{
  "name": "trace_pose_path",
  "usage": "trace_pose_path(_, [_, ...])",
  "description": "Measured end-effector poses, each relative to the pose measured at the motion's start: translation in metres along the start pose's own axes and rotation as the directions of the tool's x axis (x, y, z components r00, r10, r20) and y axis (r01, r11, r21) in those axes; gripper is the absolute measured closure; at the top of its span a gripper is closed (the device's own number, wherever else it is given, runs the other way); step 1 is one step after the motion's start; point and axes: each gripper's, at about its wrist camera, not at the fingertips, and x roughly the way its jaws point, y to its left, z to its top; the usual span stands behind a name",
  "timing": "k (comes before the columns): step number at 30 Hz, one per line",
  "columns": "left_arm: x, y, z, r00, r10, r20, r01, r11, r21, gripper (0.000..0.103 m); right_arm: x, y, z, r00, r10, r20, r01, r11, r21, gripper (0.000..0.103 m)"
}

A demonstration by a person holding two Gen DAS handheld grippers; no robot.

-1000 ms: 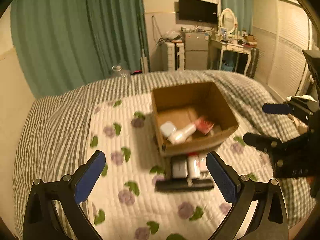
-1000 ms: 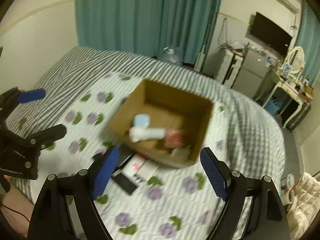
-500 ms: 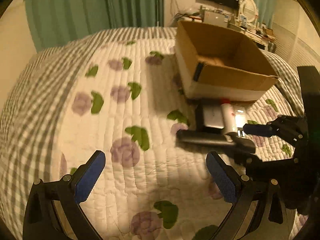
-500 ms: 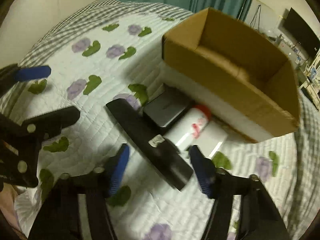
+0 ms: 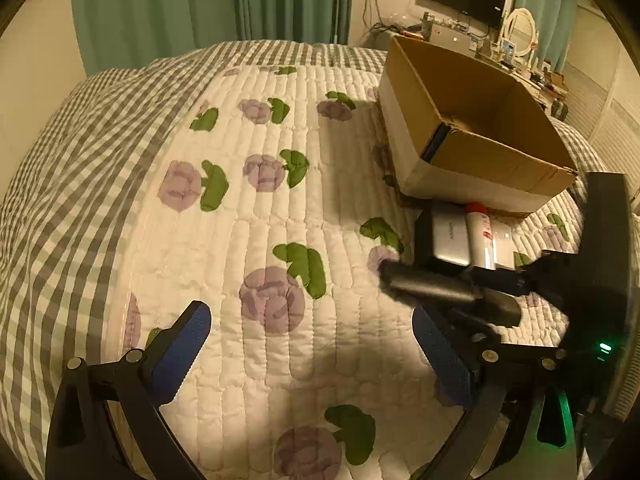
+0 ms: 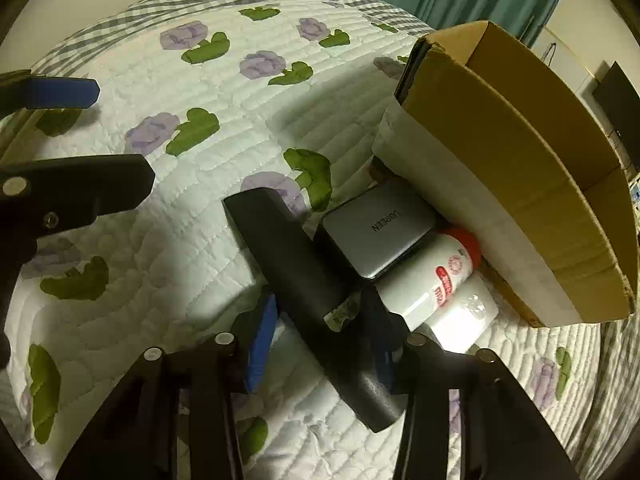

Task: Organize rigid objects
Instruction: 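Grasp the black remote with the right tool and lift it, then grasp the grey UGREEN power bank with the left tool while the right tool holds the remote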

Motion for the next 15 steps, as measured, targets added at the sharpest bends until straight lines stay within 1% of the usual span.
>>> trace_pose_path(1, [0.000,0.000,0.000,1.000,0.001,-0.002,-0.001,1.000,-0.001,0.000,-0.004,0.000,0.000,1.000,-0.011,0.001,0.011,1.000,-0.008,0.069])
trace_pose_path(2, [0.000,0.000,0.000,1.000,-0.001,-0.002,0.001,1.000,-0.001,0.000,-0.011,0.000,-0.002,0.999,-0.033,0.011,0.033,0.999,-0.014,0.071])
trace_pose_path(3, [0.000,-0.001,-0.001,1.000,-0.003,-0.001,0.003,1.000,0.000,0.000,-0.018,-0.002,-0.003,0.999,-0.034,0.014,0.034,0.999,-0.004,0.073])
trace_pose_path(5, [-0.001,-0.003,-0.001,1.000,-0.006,0.002,0.006,1.000,0.011,0.000,-0.036,-0.012,-0.005,0.999,-0.022,0.027,0.021,0.999,0.045,0.078])
trace_pose_path(6, [-0.001,-0.005,-0.001,1.000,-0.003,0.004,0.003,1.000,0.019,0.000,-0.045,-0.019,-0.006,0.999,-0.024,0.033,0.021,0.997,0.073,0.083])
trace_pose_path(7, [-0.002,-0.007,-0.001,1.000,0.001,0.005,-0.001,1.000,0.028,0.000,-0.053,-0.026,-0.005,0.999,-0.034,0.037,0.030,0.995,0.098,0.085])
trace_pose_path(10, [-0.007,-0.013,0.000,1.000,-0.009,0.016,0.008,0.999,0.050,0.000,-0.073,-0.046,-0.003,0.999,-0.020,0.046,0.012,0.983,0.182,0.088])
trace_pose_path(15, [-0.014,-0.019,0.006,0.997,-0.065,0.032,0.064,0.997,0.037,0.000,-0.109,-0.070,-0.002,0.996,-0.037,0.077,0.014,0.959,0.283,0.088])
